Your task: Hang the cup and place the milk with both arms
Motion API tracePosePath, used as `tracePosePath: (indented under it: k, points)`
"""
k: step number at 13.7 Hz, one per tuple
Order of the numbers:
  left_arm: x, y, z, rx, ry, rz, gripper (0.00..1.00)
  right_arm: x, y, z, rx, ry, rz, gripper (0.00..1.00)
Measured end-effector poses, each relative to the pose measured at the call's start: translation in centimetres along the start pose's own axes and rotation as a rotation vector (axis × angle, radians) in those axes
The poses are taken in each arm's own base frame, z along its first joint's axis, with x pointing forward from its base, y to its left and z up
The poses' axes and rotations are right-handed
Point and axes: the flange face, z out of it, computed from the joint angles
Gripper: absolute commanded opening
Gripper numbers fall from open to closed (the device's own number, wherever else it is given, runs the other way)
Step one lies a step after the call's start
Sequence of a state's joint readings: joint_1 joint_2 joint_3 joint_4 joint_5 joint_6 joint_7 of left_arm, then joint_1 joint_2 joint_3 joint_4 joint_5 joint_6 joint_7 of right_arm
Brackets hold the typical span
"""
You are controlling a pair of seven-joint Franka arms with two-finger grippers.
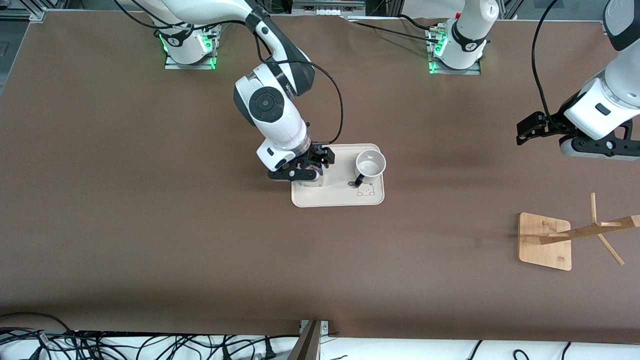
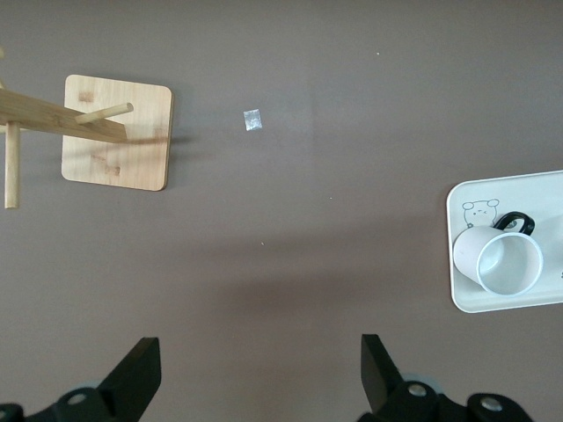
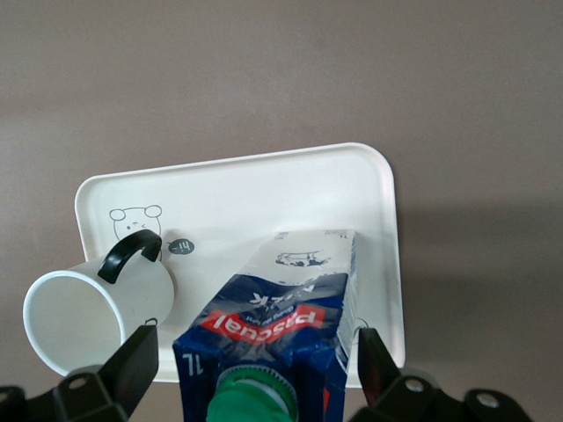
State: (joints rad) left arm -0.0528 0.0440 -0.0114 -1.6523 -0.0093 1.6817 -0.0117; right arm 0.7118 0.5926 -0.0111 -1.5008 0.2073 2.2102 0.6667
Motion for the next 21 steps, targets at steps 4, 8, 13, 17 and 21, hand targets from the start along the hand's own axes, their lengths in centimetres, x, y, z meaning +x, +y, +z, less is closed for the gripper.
tracePosePath:
  k: [4,8,13,17,21]
  points:
    - [0.04,0.00,0.09,0.000,-0.002,0.000,1.00,-0.35,-0.22,0.13,-0.003,-0.009,-0.005,1.00]
    - [0.05,0.00,0.11,0.000,-0.002,0.000,1.00,-0.65,-0.06,0.40,-0.022,-0.033,-0.009,1.00]
    - [0.05,0.00,0.11,0.000,-0.002,0.000,1.00,-0.95,0.19,0.68,-0.043,-0.061,-0.023,0.31]
    - [0.06,0.00,0.10,0.000,-0.002,0.000,1.00,-0.90,0.10,0.51,-0.042,-0.060,-0.024,0.31]
    - [0.06,0.00,0.10,0.000,-0.002,0.000,1.00,-1.03,-0.02,-0.29,-0.049,-0.073,-0.027,0.32]
